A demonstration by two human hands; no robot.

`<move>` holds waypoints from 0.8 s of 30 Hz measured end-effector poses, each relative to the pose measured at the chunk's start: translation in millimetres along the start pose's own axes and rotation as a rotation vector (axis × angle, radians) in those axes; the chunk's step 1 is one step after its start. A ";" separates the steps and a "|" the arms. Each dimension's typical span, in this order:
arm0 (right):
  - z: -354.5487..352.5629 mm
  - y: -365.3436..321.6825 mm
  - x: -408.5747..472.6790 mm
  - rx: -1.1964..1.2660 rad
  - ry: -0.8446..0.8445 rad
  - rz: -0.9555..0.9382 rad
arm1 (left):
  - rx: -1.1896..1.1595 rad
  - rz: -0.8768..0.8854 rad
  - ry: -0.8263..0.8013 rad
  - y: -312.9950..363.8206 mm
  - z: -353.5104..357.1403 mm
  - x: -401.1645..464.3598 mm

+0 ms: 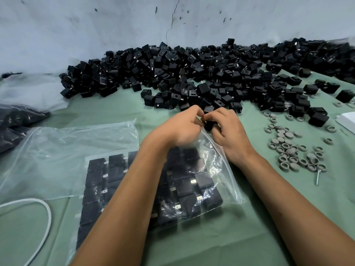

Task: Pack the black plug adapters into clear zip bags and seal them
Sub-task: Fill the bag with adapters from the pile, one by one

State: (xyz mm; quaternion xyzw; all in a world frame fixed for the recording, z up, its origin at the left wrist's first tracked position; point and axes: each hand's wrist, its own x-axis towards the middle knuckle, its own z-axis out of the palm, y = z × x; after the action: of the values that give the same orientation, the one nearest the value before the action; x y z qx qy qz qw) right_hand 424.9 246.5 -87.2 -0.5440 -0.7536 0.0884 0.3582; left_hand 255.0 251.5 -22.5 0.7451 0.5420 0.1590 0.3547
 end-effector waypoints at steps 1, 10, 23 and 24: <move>1.1 1.2 -0.2 -0.037 0.010 0.005 | 0.015 0.008 0.022 0.3 -1.0 -0.5; -1.8 5.4 -2.3 -0.031 0.048 0.125 | 0.159 0.144 -0.086 -0.3 -5.5 -6.6; -33.2 0.0 -7.5 0.723 -0.306 0.330 | 0.078 0.266 -0.041 -13.6 -22.5 -6.2; -35.4 0.6 -7.6 0.735 -0.305 0.319 | 0.077 0.275 -0.026 -14.5 -23.2 -5.9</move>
State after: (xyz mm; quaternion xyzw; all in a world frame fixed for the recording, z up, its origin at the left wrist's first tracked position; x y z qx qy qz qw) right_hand 449.0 230.9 -65.1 -0.4708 -0.6227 0.4849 0.3943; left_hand 228.3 256.7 -15.6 0.8273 0.4360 0.1753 0.3078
